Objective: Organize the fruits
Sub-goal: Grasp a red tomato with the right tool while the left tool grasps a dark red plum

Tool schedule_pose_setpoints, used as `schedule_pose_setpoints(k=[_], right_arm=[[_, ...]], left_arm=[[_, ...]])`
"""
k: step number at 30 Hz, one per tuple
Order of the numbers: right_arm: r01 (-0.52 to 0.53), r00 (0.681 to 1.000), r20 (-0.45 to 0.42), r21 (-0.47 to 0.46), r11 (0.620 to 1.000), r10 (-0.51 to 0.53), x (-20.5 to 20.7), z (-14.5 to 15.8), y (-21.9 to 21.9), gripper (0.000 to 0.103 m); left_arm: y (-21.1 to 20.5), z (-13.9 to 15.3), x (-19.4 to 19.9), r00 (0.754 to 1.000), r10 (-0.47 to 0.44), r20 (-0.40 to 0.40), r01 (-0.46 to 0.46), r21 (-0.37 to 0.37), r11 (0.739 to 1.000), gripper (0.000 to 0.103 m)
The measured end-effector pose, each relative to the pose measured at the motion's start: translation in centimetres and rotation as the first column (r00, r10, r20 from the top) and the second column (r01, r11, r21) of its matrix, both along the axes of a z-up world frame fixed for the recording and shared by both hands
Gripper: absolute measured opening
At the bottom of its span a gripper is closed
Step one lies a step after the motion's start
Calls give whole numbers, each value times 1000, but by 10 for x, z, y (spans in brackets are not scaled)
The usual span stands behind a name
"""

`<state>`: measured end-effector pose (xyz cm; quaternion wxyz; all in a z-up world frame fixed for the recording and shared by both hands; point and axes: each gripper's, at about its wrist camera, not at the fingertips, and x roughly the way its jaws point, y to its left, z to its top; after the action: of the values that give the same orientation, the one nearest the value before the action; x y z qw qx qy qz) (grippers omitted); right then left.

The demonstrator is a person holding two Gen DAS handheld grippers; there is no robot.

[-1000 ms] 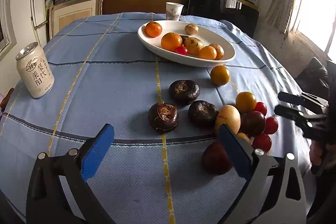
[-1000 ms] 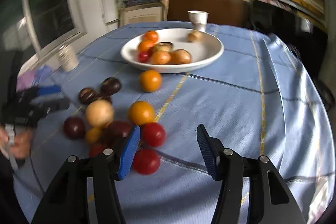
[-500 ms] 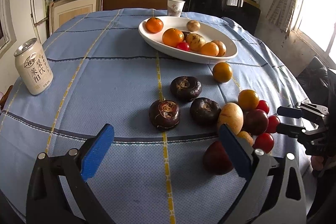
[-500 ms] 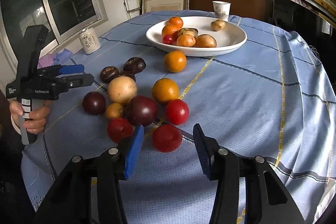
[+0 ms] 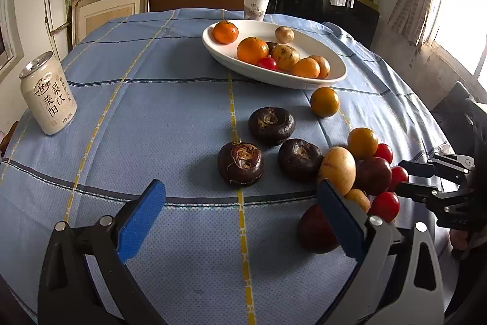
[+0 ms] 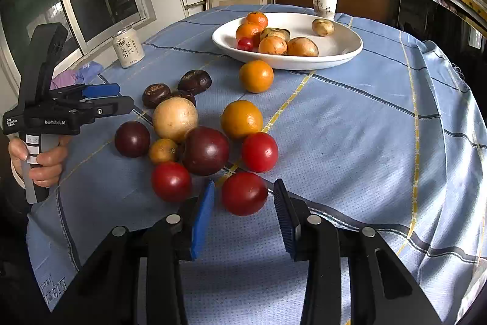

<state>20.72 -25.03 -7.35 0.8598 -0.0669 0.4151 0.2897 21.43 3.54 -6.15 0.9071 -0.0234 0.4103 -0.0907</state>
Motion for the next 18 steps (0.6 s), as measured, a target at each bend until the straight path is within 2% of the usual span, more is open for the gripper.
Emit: schedule_pose_setpoints(k=[6,9,12,14,15,16,18], right_arm=[[-4,1000,-3,-11,1000,4,0,-1,2,39],[-8,1000,-6,-14,1000,7,1,-3,3,32],[7,1000,-22,17,1000,-7,4,-2,-2,31],[37,999,-33,51,998,-36,8,-1,-9,31],[60,998,-41,68,996,-58,10,-1,-14,31],[84,995,-50,77,993,-81,13,-2,-19,31],[112,992,-69,77,991,-107,17,-4,-23,31]], left_arm=[[-1,-2,0,1000,-1,-4,1,5,1000,98],[-2,-2,0,1000,-3,-5,3,6,1000,98],[-4,-2,-1,1000,-25,-3,25,4,1000,98],[-10,-1,-7,989,-145,-14,144,-40,989,98],[-17,2,-13,971,-237,-10,236,-71,969,98],[-24,5,-21,955,-295,12,295,-64,953,98],[-36,8,-35,934,-350,64,350,9,937,97]])
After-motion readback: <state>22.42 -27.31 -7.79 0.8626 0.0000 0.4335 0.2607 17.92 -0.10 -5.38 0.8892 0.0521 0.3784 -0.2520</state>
